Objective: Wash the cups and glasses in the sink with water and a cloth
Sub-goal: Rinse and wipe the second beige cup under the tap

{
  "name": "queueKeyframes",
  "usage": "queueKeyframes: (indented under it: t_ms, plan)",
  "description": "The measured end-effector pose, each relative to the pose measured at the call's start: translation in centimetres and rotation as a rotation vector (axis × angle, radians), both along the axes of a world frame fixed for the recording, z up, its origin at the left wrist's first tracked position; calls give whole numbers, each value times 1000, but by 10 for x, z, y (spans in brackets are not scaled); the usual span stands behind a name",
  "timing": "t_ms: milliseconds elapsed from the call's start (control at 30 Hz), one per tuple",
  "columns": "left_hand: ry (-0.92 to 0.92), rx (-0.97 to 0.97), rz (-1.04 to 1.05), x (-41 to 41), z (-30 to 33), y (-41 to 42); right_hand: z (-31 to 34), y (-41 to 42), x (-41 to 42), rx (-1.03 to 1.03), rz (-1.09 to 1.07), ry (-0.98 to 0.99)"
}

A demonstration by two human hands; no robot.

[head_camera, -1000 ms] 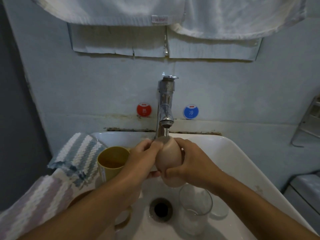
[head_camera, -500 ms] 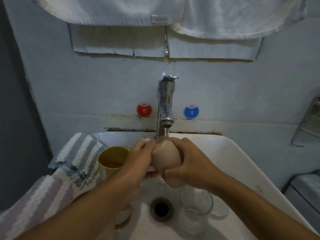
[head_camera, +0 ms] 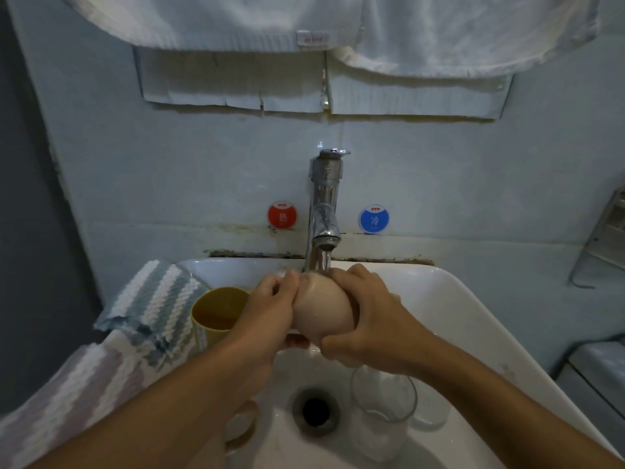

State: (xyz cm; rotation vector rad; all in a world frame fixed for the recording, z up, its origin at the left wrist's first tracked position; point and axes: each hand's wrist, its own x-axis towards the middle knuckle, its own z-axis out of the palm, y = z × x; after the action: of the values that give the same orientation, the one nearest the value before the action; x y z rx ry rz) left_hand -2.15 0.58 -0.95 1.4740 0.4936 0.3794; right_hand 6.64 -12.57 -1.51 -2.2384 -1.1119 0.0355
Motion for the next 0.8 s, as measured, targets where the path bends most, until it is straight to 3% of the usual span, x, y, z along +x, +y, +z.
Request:
queueKeyframes:
  t_ms: [333,500,600,800]
  plan:
    - [17,140,-53,2,2,-13,3,-4,-1,-6,6,-100]
    - [21,29,45,5,4,-11,7,-2,2,136,19,77]
    - [-1,-56,57,4,7,-11,11,-4,7,256,-4,294]
    - [-14,-59,38,3,5,-10,7,-3,11,350,-32,495]
